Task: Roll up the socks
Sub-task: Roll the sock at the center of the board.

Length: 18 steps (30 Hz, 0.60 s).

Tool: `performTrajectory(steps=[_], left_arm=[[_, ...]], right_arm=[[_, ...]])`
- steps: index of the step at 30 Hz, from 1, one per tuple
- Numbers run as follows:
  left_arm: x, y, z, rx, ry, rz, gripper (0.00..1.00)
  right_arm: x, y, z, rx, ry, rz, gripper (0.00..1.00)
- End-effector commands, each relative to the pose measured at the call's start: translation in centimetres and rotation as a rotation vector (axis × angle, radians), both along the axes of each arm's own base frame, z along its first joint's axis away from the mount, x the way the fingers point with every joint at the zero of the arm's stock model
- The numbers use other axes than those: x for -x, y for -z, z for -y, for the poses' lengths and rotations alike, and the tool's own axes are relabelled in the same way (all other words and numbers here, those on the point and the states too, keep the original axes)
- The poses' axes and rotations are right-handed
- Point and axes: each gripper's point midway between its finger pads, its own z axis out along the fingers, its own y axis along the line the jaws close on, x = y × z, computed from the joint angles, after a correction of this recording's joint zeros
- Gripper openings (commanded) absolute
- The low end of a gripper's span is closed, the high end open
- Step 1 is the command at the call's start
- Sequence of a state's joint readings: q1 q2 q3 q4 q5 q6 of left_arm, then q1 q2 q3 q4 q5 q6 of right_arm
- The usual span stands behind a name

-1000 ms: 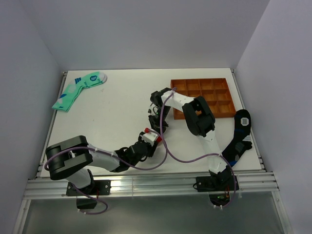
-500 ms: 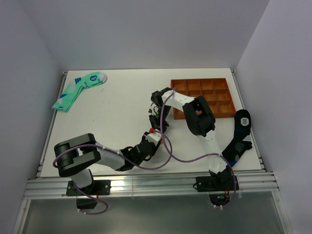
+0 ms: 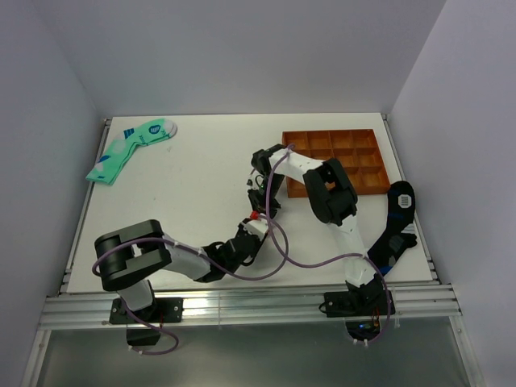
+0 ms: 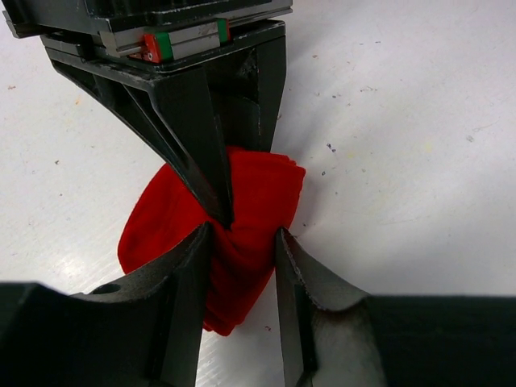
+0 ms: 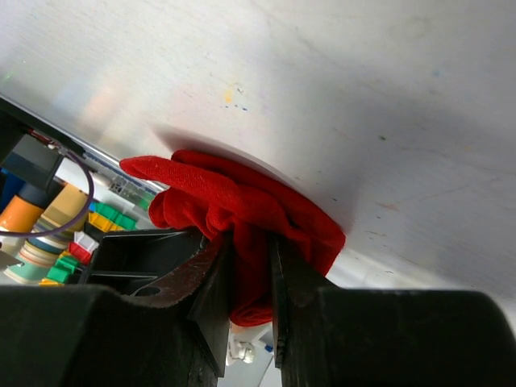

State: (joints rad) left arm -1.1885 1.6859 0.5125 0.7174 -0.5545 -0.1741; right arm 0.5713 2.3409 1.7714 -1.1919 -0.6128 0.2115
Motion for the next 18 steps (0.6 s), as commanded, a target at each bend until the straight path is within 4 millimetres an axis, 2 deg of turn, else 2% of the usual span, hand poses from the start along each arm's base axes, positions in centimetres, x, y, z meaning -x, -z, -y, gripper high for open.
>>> performTrajectory(steps=[1,2,3,6,14,16,18], left_arm=[[1.2,3.4,-0.7,-0.096,0.021,-0.093,0.15],[1.4,3.5,-0.7,-0.098,0.029,-0.102,0.12],[1.4,3.6,-0.6,-0.098,0.029,-0.107,0.06],[1.8,4.2,-0.5,-0.104,0.04,-0.135,0.0],[2.8,6.2,-0.3,-0.117,0.072,-0.229,0.0],[3.0,6.6,-0.1,-0.111,0.085,-0.26,0.0],[2.9,6.8,-0.2,-0.103,0.083,-0.281,0.0]], right_arm=[[-1.7,2.5,1.2,0.065,-0.037,0.128,0.0],[-1.9,2.4,1.1,0.054,-0.037,0.139,0.0],[-2.0,2.4,1.1,0.052,-0.032,0.143,0.0],[-2.5,2.1,1.0,0.037,-0.023,0.171,0.03],[-4.0,1.4,-0.1,-0.038,0.029,0.265,0.25],[-4.4,0.6,-0.3,-0.062,0.043,0.299,0.32],[-4.7,0.5,-0.3,-0.075,0.059,0.317,0.34]])
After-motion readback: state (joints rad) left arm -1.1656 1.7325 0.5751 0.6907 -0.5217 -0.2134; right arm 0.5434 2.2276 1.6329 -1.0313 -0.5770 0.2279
